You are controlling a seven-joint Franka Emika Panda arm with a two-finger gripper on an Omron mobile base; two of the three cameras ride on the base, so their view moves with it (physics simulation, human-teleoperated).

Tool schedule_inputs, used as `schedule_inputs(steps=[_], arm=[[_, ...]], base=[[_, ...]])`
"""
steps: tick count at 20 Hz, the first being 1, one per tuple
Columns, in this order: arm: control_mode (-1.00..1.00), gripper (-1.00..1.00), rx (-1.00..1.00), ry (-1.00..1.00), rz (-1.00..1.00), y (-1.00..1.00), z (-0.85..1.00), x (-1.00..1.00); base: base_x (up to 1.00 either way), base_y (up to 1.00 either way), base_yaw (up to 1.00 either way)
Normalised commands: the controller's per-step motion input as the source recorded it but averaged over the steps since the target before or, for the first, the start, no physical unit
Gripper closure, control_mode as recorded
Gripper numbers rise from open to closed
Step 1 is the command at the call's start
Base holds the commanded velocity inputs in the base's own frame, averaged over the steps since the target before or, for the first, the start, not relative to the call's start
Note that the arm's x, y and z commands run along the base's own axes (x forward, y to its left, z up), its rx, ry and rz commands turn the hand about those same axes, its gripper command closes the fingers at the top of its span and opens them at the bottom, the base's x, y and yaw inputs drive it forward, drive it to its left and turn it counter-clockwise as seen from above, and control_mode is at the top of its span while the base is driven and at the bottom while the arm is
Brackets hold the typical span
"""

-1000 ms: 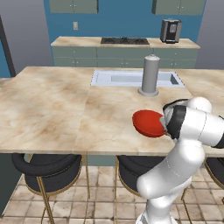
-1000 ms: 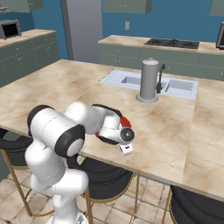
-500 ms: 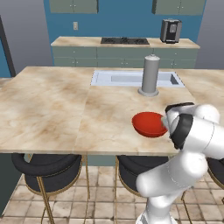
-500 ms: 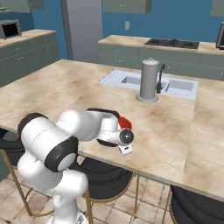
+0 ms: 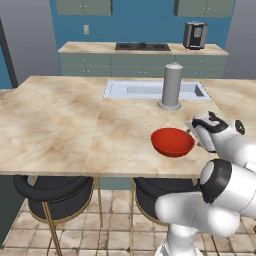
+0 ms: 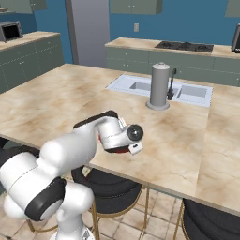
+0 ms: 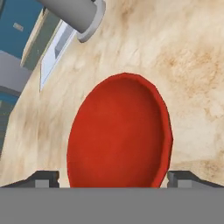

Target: Pick up the bowls from the cabinet and place each bowl in front of a stool on the dining counter.

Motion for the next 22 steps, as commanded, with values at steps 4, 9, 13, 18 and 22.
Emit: schedule_inputs(steps=[4,9,13,18,22], arm=[[-1.0,-1.0,-0.05,0.0,0.19,0.0,0.95,-0.27],[-1.0,-1.0,-0.06,0.0,0.27,0.02,0.42,-0.43],[-1.0,-1.0,-0.12,-0.03,0.32,0.25,0.1,-0.58],[-1.0,-1.0,-0.17,-0.1,0.21,0.51,0.01,-0.41],[-1.0,-1.0,-0.13,-0.13,0.06,0.43,-0.06,-0.11]], base=[[0.0,0.0,0.0],[0.0,0.0,0.0],[0.0,0.0,0.0],[0.0,0.0,0.0],[0.0,0.0,0.0]])
